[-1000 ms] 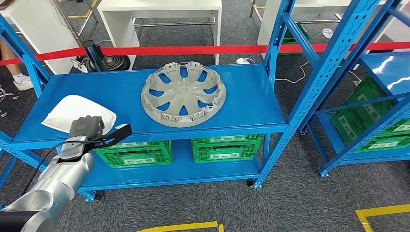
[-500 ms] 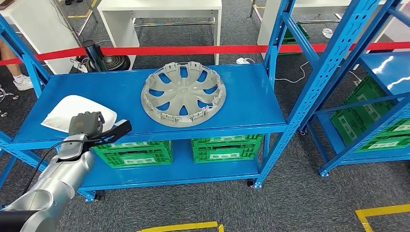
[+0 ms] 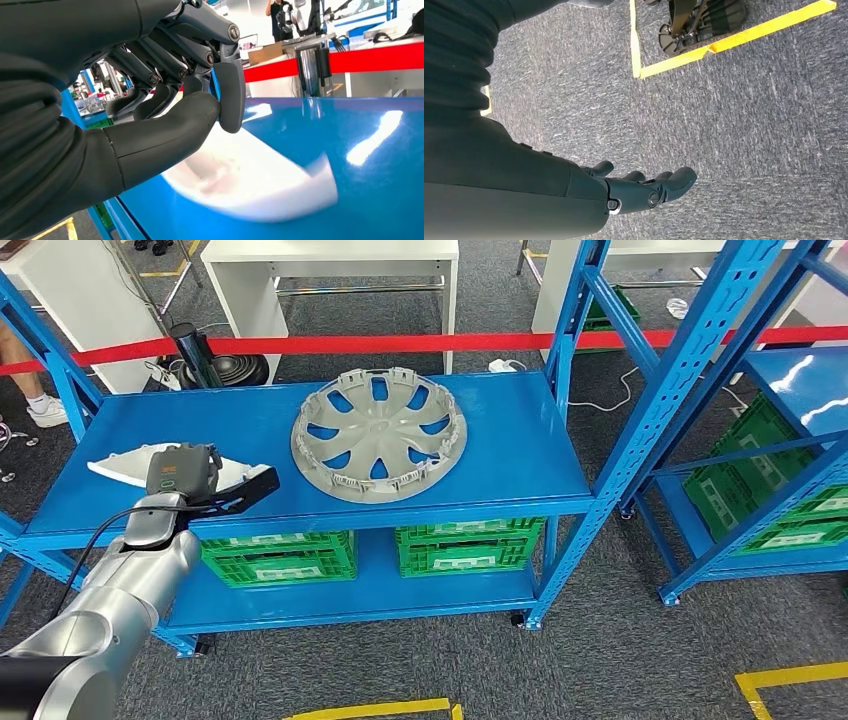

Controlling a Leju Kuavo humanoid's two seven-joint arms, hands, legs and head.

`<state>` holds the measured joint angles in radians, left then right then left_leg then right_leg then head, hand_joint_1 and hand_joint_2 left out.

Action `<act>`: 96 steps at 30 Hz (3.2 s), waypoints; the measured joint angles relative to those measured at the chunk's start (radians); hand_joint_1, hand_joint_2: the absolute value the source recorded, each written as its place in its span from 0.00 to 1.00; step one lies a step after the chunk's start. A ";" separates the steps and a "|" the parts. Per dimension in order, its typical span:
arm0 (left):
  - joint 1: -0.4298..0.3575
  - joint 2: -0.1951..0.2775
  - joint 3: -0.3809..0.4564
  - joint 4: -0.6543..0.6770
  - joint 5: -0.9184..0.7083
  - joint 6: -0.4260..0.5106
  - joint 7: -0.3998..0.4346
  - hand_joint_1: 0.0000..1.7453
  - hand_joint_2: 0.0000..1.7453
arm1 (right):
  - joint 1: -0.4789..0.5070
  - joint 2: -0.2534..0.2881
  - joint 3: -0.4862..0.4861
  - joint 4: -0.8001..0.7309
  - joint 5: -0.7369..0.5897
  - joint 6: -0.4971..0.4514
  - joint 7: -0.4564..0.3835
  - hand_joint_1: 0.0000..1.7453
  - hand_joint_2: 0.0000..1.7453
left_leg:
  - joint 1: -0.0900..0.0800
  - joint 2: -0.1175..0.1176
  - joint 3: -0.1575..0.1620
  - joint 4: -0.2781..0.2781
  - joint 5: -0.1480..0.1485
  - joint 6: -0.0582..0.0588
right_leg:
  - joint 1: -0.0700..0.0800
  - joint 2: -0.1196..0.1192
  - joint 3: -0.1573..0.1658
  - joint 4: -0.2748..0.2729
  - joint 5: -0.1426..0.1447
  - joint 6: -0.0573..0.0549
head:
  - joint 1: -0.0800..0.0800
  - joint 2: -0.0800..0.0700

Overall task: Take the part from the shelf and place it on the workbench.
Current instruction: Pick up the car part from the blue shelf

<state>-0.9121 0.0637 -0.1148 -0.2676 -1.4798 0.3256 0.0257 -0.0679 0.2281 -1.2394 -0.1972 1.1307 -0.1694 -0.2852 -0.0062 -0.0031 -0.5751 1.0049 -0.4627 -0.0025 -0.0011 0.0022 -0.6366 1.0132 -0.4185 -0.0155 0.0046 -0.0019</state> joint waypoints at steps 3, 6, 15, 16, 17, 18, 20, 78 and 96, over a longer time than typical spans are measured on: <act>-0.013 -0.002 0.000 -0.004 -0.002 0.004 -0.011 1.00 1.00 | 0.000 0.000 0.000 0.000 0.000 0.000 -0.002 0.00 1.00 | 0.000 0.000 0.000 0.000 0.000 0.000 | 0.000 0.000 0.000 0.000 0.000 0.000 | 0.000 0.000; -0.033 -0.005 0.000 -0.007 -0.003 0.001 -0.019 1.00 1.00 | 0.000 0.000 0.000 0.000 0.000 0.001 -0.002 0.00 1.00 | 0.000 0.000 0.000 0.000 0.000 0.000 | 0.000 0.000 0.000 0.000 0.000 0.000 | 0.000 0.000; -0.067 -0.007 0.000 -0.007 -0.017 -0.049 -0.035 0.75 1.00 | -0.001 0.000 0.000 0.000 0.001 0.007 -0.006 0.00 1.00 | 0.000 0.000 0.000 0.000 0.000 0.000 | 0.000 0.000 0.000 0.000 0.000 0.000 | 0.000 0.000; -0.069 -0.007 0.000 -0.007 -0.017 -0.054 -0.038 0.50 1.00 | -0.001 0.000 0.000 0.000 0.002 0.007 -0.005 0.00 1.00 | 0.000 0.000 0.000 0.000 0.000 0.000 | 0.000 0.000 0.000 0.000 0.000 0.000 | 0.000 0.000; -0.071 -0.007 0.000 -0.007 -0.018 -0.058 -0.041 0.25 1.00 | -0.001 0.000 0.000 0.000 0.002 0.007 -0.005 0.00 1.00 | 0.000 0.000 0.000 0.000 0.000 0.000 | 0.000 0.000 0.000 0.000 0.000 0.000 | 0.000 0.000; -0.071 -0.007 0.000 -0.007 -0.018 -0.062 -0.044 0.00 1.00 | -0.001 0.000 0.000 0.000 0.002 0.007 -0.005 0.00 1.00 | 0.000 0.000 0.000 0.000 0.000 0.000 | 0.000 0.000 0.000 0.000 0.000 0.000 | 0.000 0.000; -0.072 -0.007 0.000 -0.007 -0.012 -0.062 -0.053 0.00 0.75 | -0.001 0.000 0.000 0.000 0.002 0.007 -0.004 0.00 1.00 | 0.000 0.000 0.000 0.000 0.000 0.000 | 0.000 0.000 0.000 0.000 0.000 0.000 | 0.000 0.000; -0.055 0.035 -0.006 -0.004 -0.031 -0.454 -0.055 0.00 1.00 | -0.002 0.000 0.000 0.000 0.012 0.029 -0.002 0.00 1.00 | 0.000 0.000 -0.001 0.000 0.000 0.000 | 0.000 0.000 0.000 0.000 0.000 0.000 | 0.000 0.000; 0.022 0.021 -0.006 -0.004 -0.037 -0.129 0.043 0.00 1.00 | -0.001 0.000 0.000 0.000 0.013 0.021 0.001 0.00 1.00 | 0.000 0.000 -0.001 0.000 0.000 0.000 | 0.000 0.000 0.000 0.000 0.000 0.000 | 0.000 0.000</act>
<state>-0.8906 0.0845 -0.1213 -0.2720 -1.5165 0.1969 0.0684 -0.0689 0.2281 -1.2394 -0.1972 1.1440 -0.1489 -0.2842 -0.0061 -0.0031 -0.5756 1.0049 -0.4627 -0.0026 -0.0010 0.0021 -0.6370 1.0136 -0.4186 -0.0155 0.0046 -0.0019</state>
